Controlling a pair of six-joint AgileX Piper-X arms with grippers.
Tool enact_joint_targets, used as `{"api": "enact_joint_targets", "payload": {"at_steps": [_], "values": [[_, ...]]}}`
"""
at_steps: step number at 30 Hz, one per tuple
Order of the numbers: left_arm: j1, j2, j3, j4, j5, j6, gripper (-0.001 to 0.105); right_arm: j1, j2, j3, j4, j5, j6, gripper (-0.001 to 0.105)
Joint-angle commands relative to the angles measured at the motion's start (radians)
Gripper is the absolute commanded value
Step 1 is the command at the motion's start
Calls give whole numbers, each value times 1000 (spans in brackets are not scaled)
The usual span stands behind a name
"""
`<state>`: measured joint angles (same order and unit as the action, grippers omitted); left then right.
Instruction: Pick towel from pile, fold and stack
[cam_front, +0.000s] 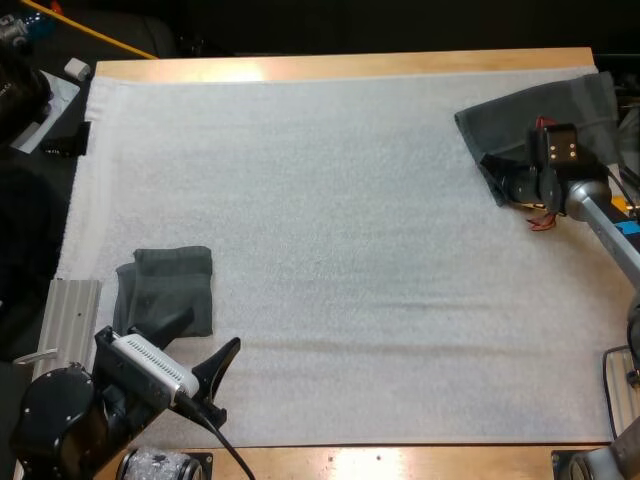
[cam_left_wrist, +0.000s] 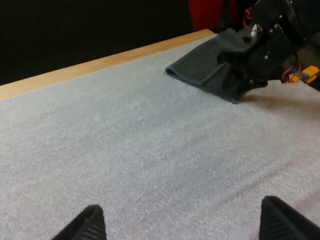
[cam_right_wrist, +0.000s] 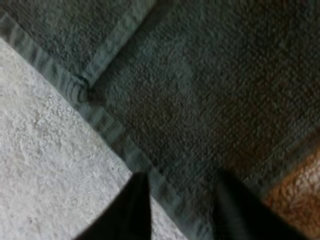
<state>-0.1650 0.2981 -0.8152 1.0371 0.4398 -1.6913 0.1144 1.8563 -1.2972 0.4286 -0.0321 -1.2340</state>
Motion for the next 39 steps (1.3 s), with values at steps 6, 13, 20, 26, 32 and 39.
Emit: {"api": "enact_joint_targets", "payload": {"at_steps": [6, 13, 20, 26, 32, 39], "values": [[-2, 4, -4, -4, 9, -7, 61, 0, -8, -7, -2, -8, -5, 25], [-4, 2, -5, -4, 6, -4, 61, 4, 15, -6, -2, -22, -8, 66], [-3, 5, -5, -4, 6, -4, 61, 4, 45, -5, -7, -30, -7, 41], [-4, 6, -5, -4, 6, -7, 61, 10, 42, -8, 10, -44, -39, 0], [-3, 5, -5, 2, 6, -9, 61, 16, 14, -14, -5, -41, -84, 0], [-3, 7, -5, -1, 8, -7, 61, 45, -118, -15, 4, -16, -218, 0]]}}
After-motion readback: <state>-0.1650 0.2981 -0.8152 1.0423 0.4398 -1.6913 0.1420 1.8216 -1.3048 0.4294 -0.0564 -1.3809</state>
